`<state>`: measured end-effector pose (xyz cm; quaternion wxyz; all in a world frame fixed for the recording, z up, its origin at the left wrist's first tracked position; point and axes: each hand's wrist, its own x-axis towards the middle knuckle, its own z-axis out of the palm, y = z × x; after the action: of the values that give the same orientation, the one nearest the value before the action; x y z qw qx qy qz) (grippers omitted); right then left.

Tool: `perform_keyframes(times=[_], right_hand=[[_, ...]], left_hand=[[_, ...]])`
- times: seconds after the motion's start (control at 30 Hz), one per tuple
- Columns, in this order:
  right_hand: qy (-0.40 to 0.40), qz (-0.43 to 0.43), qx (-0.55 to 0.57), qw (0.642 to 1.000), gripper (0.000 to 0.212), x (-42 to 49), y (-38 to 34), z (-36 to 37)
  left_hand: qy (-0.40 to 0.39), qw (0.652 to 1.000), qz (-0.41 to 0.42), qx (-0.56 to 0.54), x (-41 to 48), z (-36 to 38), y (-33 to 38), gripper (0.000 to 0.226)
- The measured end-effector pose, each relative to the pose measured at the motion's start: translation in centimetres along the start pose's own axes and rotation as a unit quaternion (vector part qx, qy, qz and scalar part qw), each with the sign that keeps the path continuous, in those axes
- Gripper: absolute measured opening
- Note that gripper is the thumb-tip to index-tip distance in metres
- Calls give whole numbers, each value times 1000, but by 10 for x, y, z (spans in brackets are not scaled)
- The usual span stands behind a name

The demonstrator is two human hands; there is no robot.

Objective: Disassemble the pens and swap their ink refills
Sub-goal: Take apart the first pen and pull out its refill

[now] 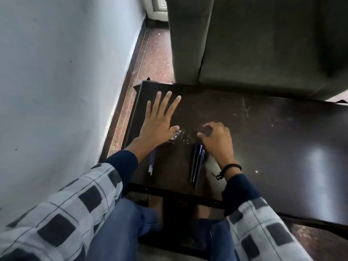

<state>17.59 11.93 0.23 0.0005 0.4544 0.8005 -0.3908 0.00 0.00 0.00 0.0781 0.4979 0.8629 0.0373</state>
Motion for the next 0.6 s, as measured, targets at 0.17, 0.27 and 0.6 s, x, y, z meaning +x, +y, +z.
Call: perform_keyframes(times=[0.17, 0.27, 0.6], right_hand=[[-16, 23, -9, 1000, 19, 0, 27, 47], [5, 5, -33, 999, 11, -6, 33, 61], [50, -119, -229, 965, 10, -42, 37, 106]], left_hand=[[15, 1000, -9, 3, -7, 56, -6, 100], [46, 999, -24, -14, -8, 82, -6, 102], [123, 990, -43, -51, -21, 112, 7, 103]])
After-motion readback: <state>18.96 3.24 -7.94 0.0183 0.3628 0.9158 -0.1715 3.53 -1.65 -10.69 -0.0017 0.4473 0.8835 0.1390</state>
